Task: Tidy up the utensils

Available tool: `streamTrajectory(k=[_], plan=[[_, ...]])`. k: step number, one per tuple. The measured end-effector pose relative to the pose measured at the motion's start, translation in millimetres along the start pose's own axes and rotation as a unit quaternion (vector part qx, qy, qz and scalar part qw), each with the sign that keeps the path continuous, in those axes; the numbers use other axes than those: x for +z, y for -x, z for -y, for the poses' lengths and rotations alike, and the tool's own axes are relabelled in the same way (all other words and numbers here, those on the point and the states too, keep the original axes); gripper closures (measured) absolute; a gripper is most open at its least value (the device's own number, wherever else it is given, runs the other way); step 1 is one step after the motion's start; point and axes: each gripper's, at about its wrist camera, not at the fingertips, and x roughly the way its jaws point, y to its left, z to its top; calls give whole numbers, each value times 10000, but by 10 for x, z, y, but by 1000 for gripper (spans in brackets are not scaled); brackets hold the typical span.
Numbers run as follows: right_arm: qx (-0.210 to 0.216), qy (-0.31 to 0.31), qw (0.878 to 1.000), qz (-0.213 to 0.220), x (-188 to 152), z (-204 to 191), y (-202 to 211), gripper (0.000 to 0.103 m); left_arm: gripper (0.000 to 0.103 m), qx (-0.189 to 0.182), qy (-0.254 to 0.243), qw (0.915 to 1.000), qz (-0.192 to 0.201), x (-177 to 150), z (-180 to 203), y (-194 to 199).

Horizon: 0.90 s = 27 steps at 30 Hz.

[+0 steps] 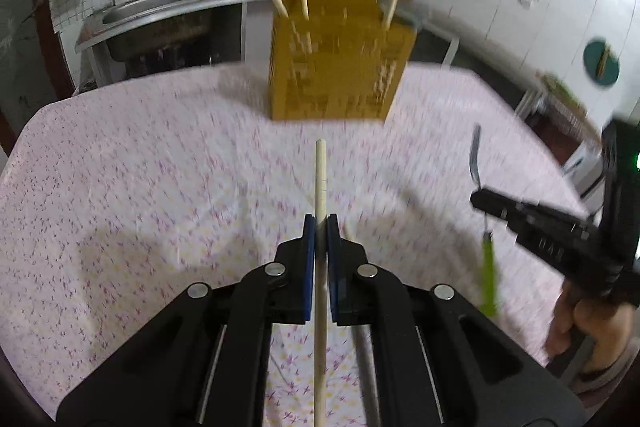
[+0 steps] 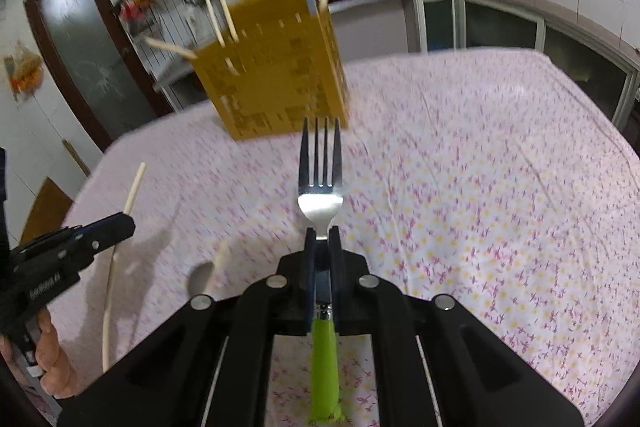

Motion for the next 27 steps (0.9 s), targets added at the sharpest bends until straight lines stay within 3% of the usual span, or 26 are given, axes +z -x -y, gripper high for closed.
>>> streamTrajectory(k=[4,9,27], plan=[[194,72,9985,503,39,-65,188,97,99,-314,154,9985,410,63,-64,163],[245,191,9960,835,110,-161,300,97,99,-430,236,9969,620,113,-93,207],[216,486,9928,1077,393,-200,298,102,99,-738,208,9907,1123,447,-142,255]])
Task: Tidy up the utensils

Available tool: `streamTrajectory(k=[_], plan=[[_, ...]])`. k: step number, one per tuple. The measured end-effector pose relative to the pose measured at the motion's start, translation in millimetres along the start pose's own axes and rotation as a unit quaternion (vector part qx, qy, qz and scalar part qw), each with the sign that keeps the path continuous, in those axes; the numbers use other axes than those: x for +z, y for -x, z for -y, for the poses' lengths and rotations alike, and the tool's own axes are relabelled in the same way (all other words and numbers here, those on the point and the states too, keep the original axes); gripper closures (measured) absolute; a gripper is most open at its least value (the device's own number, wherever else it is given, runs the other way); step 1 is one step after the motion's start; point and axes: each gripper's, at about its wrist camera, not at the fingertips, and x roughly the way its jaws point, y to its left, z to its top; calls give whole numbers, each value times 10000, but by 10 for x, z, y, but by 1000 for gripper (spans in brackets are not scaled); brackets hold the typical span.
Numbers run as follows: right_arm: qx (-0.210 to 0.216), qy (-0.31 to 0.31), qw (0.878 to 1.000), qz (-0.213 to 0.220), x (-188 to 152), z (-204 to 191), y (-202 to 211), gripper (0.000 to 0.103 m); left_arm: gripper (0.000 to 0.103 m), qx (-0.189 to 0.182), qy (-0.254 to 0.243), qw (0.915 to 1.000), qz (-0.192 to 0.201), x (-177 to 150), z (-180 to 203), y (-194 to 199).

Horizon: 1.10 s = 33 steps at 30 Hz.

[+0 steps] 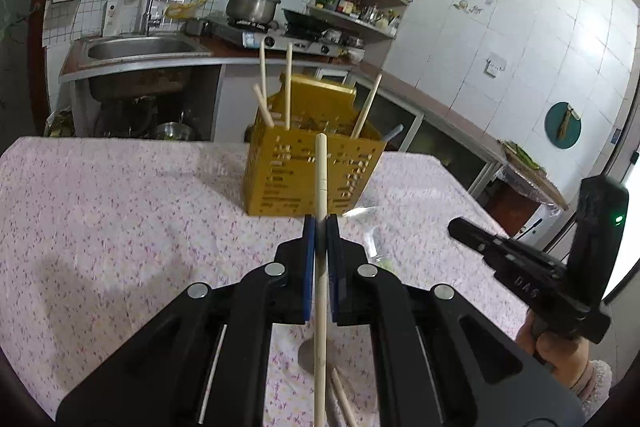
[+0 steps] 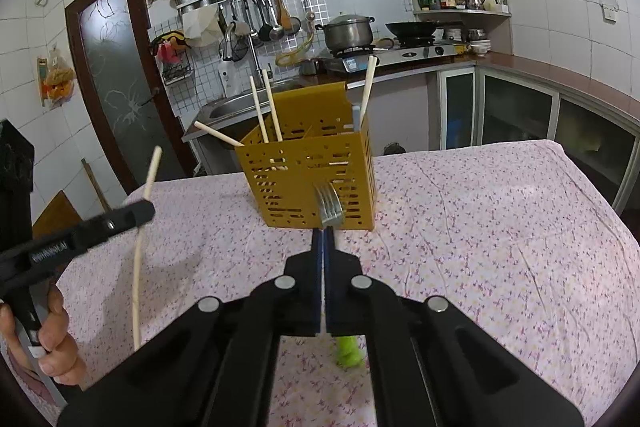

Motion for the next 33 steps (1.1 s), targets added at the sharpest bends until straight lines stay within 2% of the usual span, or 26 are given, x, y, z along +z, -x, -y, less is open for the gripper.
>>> streamTrajectory(k=[5,10,13,18,21,33], plan=[[-12,11,9997,-240,33,43,-205,102,99,102,17,9999,-88,58,-35,-21],[-55,-330,9940,-1040,-84,222,-600,102,99,362,65,9985,-412,-107,-186,-162],[-347,-321,9888,-1418,-178,272,-850,100,99,497,121,9972,-544,-182,-290,-245],[-558,-441,9826,-1717,-168,312,-1128,99,99,677,-57,9957,-630,-218,-349,-299],[-714,-523,9739,-2091,-160,339,-1314,99,99,719,-50,9951,-679,-221,-426,-321],[-945,-533,9661,-2341,-36,373,-1444,99,99,680,194,9943,-801,-257,-612,-358]])
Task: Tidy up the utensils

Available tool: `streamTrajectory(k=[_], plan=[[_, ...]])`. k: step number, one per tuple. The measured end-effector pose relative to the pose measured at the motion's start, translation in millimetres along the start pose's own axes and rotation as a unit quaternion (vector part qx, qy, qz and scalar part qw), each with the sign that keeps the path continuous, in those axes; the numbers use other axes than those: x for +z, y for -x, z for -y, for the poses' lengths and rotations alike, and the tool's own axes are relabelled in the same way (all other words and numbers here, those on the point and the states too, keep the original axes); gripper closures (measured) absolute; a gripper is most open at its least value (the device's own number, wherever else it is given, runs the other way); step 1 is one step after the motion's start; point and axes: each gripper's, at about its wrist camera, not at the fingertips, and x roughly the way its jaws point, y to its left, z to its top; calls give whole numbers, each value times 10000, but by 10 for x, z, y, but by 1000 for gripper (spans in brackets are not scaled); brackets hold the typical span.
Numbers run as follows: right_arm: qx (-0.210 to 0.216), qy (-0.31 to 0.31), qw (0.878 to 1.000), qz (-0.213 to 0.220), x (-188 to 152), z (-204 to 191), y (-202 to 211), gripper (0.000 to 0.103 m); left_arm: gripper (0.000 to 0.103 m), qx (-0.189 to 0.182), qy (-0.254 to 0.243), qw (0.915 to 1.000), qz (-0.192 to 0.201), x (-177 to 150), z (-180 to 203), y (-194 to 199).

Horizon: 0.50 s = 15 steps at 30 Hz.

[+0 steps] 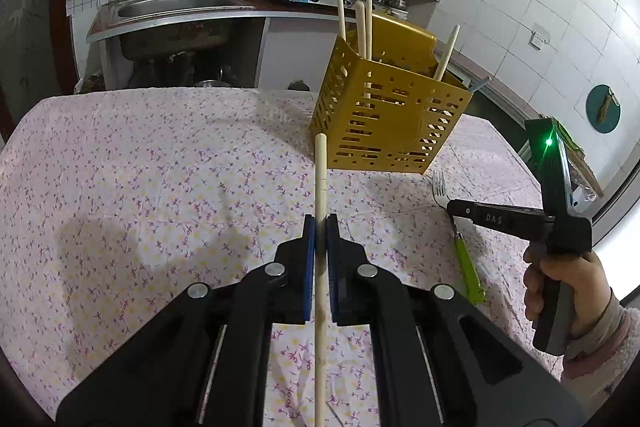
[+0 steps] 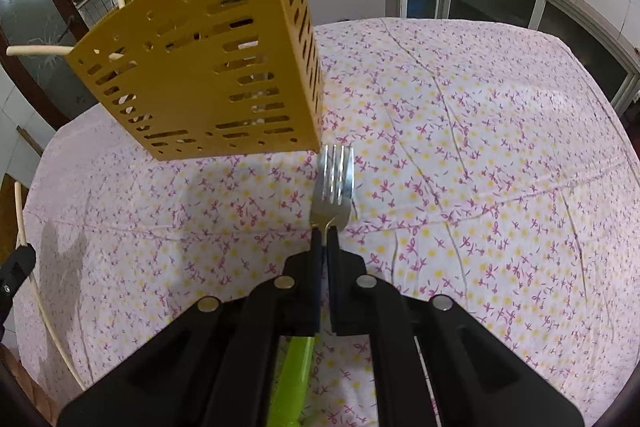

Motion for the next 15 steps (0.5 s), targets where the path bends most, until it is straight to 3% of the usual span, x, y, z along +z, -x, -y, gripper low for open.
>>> streamTrajectory(k=[6,8,9,11,13,15], plan=[[-17,-27,10000,-42,17,-38,13,99,99,14,2,10000,1,-12,38,8],[-25,-44,10000,-39,20,-40,17,76,99,10,-8,10000,-12,-12,40,3],[-56,-27,10000,-2,26,-42,17,49,99,14,-13,10000,-17,-19,40,4],[-171,96,9997,151,23,-76,35,53,99,21,-5,10000,-32,-26,32,0],[-195,64,9998,76,21,-90,3,76,99,27,0,10000,-53,-29,32,-14],[-155,29,9999,-68,20,-117,-66,77,99,47,8,10000,-78,-29,33,-26]])
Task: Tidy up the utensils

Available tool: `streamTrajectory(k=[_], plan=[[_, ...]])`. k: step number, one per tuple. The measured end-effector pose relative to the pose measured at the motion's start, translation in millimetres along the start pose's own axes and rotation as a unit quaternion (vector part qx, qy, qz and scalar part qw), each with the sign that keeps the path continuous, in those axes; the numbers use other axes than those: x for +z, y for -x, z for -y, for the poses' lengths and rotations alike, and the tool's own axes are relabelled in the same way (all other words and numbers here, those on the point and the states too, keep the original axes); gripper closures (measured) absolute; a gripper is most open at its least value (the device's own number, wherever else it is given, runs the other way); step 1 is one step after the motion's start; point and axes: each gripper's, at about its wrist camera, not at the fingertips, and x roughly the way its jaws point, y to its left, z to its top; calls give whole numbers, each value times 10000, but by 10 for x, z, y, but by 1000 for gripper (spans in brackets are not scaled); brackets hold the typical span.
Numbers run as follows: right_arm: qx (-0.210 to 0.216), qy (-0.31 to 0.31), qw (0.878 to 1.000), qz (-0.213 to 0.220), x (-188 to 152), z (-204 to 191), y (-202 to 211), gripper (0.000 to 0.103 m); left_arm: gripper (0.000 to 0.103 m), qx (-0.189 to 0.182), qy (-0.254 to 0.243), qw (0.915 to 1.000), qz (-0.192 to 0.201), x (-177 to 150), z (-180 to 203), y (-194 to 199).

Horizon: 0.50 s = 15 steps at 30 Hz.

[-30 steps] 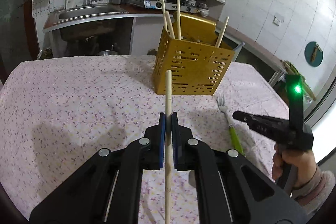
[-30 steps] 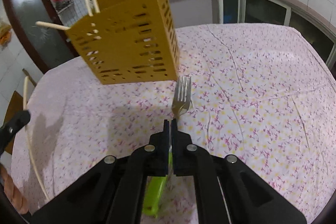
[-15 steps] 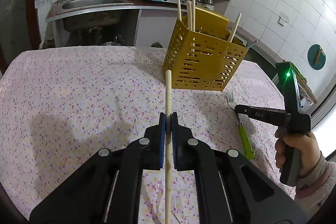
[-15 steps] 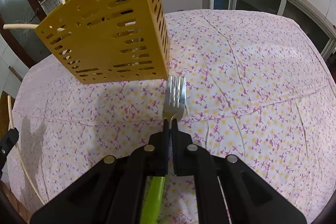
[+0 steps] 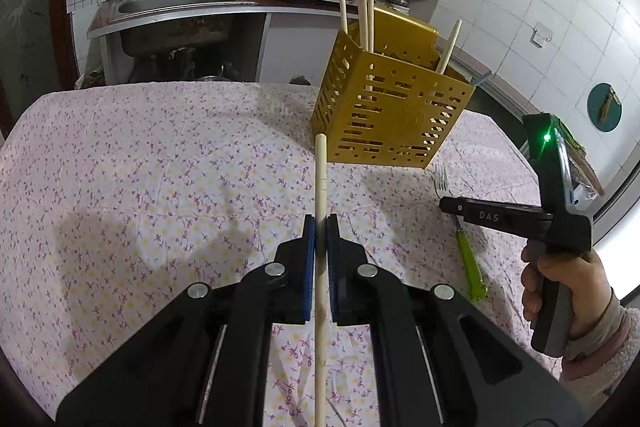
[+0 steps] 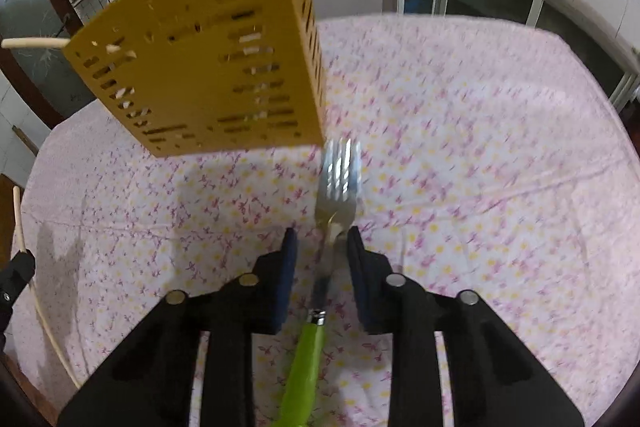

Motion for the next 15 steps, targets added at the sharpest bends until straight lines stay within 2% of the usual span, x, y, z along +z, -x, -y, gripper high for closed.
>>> streamTrajectory(k=[5,6,7,8,12,15], plan=[[-345,180,9992,-122,49,-124,-40,78,99,70,12,9999,-89,5,-15,-53],[-372,170,9991,-145,65,-120,-40,89,99,77,16,9999,-99,0,-10,-62],[-327,145,9992,-165,82,-103,-35,95,99,78,18,9999,-106,2,-4,-67],[-284,120,9994,-164,103,-106,-24,95,99,76,6,9999,-106,3,6,-64],[-123,3,9998,128,117,4,164,97,99,65,-27,10000,14,29,59,-11],[214,-84,9980,584,35,85,430,97,99,-46,-11,9998,167,62,116,66]])
